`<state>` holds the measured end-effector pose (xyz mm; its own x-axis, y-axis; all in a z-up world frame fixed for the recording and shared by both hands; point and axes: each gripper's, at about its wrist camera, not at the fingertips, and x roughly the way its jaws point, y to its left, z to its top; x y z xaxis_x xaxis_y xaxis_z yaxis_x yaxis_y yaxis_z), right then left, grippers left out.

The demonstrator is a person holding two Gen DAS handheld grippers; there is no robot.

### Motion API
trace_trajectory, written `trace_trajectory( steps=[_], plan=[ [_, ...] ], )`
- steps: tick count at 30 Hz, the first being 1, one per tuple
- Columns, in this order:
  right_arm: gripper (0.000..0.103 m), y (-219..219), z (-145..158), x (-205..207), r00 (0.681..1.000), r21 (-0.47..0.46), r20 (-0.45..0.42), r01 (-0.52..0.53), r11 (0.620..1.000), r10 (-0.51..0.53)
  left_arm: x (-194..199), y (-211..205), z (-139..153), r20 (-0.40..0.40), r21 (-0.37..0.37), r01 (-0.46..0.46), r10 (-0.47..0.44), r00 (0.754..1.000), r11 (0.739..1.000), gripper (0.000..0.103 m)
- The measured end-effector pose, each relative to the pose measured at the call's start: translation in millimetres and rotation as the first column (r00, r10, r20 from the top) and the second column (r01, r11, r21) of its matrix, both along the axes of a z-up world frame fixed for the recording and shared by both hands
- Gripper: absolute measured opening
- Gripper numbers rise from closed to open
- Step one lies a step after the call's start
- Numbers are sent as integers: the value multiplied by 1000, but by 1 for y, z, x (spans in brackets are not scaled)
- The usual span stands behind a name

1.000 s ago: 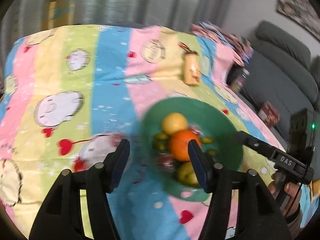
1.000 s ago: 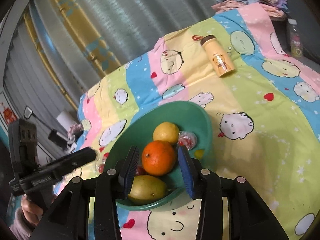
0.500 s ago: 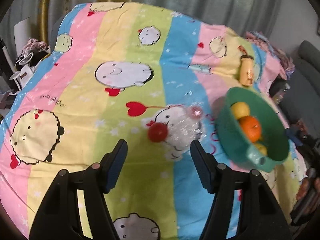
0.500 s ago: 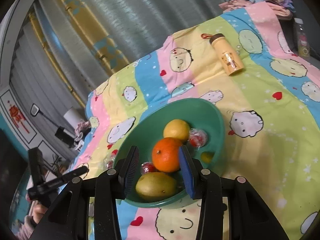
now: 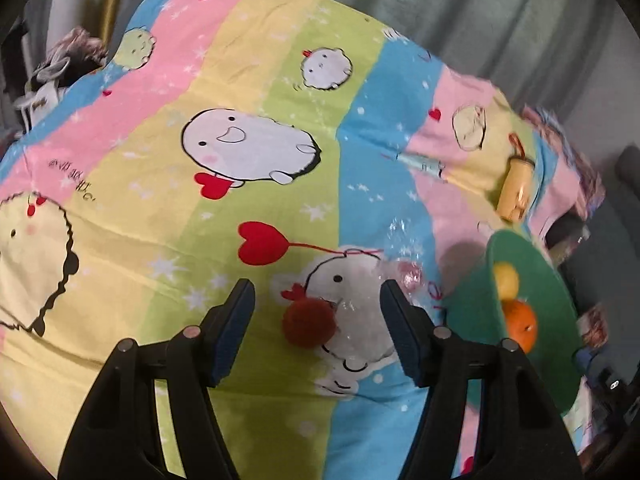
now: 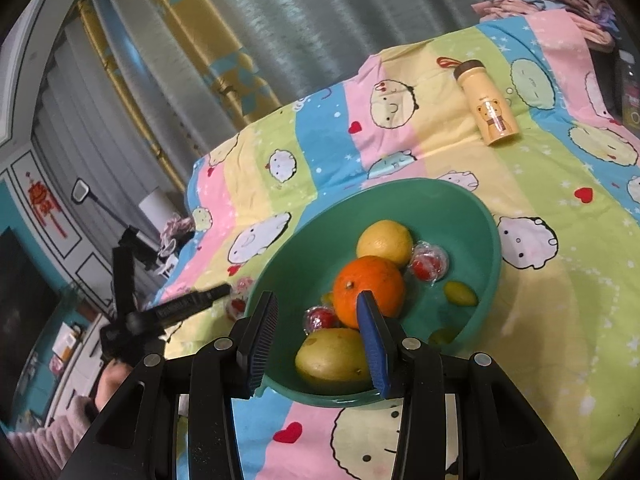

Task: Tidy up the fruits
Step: 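Move the left gripper to a cling-wrapped red fruit and grasp it, then lift the wrapped red fruit with the left gripper while the right gripper grasps another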

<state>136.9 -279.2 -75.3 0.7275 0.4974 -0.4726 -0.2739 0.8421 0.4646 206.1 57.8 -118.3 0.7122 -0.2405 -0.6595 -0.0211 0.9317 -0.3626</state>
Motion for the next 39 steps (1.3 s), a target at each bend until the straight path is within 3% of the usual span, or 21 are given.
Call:
trace_trajectory(
  steps=[3, 6, 10, 14, 18, 25, 27, 31, 36, 39],
  plan=[
    [42, 0, -2, 0, 1000, 6, -7, -1, 1000, 1, 1, 8, 0, -9, 12, -20, 20, 1000, 1000, 65],
    [42, 0, -1, -1, 1000, 7, -5, -1, 1000, 1, 15, 5, -10, -73, 66, -17, 22, 997, 998, 65],
    [42, 3, 0, -2, 1000, -3, 3, -8, 1000, 8, 26, -10, -19, -114, 99, 72, -61, 992, 992, 64],
    [42, 5, -2, 1, 1000, -4, -10, -12, 1000, 12, 20, -32, -24, -130, 185, 179, -157, 979, 966, 64],
    [42, 9, -1, -2, 1000, -16, -3, -24, 1000, 24, 18, -38, -30, -122, 227, 191, -167, 978, 955, 55],
    [42, 14, -4, -1, 999, -27, -12, -34, 999, 34, 24, -23, -32, -114, 155, 168, -151, 982, 974, 33],
    [42, 15, -4, -1, 999, -33, -12, -36, 999, 36, 22, -14, -31, -107, 88, 159, -149, 983, 983, 33],
    [42, 17, -5, 0, 999, -37, -19, -38, 999, 37, 5, 2, -21, -64, 26, 137, -135, 989, 990, 33],
    [42, 20, -4, -2, 998, -30, -19, -54, 998, 53, -27, 26, -4, -36, 0, 97, -97, 995, 995, 33],
    [42, 28, -1, -4, 993, 2, -12, -119, 993, 119, -57, 27, 8, -19, 59, 122, -121, 992, 991, 33]
  ],
)
